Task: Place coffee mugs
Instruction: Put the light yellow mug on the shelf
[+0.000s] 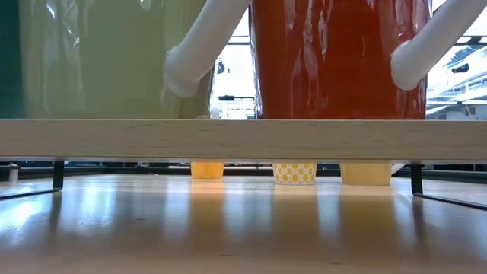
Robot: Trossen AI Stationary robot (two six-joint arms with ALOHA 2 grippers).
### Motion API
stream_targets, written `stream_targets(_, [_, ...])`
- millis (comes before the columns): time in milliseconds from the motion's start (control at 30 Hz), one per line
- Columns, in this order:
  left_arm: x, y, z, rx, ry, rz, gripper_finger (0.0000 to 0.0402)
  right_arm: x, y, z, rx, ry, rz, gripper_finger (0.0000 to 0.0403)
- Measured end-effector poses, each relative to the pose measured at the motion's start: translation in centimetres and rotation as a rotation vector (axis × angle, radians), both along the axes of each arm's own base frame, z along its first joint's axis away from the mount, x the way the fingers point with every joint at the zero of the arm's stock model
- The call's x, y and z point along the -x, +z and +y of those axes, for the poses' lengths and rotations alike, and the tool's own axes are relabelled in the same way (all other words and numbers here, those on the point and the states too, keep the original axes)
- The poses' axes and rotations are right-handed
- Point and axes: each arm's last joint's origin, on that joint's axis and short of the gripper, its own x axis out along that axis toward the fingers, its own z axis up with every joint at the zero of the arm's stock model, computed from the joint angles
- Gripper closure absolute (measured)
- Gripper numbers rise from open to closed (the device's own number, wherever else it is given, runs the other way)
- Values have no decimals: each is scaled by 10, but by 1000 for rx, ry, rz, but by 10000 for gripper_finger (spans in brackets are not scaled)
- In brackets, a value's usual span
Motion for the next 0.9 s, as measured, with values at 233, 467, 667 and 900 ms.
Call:
stream_targets(233, [0, 0, 0, 0, 0, 0, 202, -6, -14, -4, 36, -20, 78, 244])
stream_targets(467, [0, 0, 0, 0, 0, 0, 202, -9, -22, -5, 30, -20, 108, 299])
stream_targets(667, [0, 0, 0, 0, 0, -1, 202, -8, -21, -5, 25, -21, 105, 361])
stream_targets(900, [0, 0, 0, -1, 0, -2, 202, -11, -15, -6, 25, -42, 112, 370])
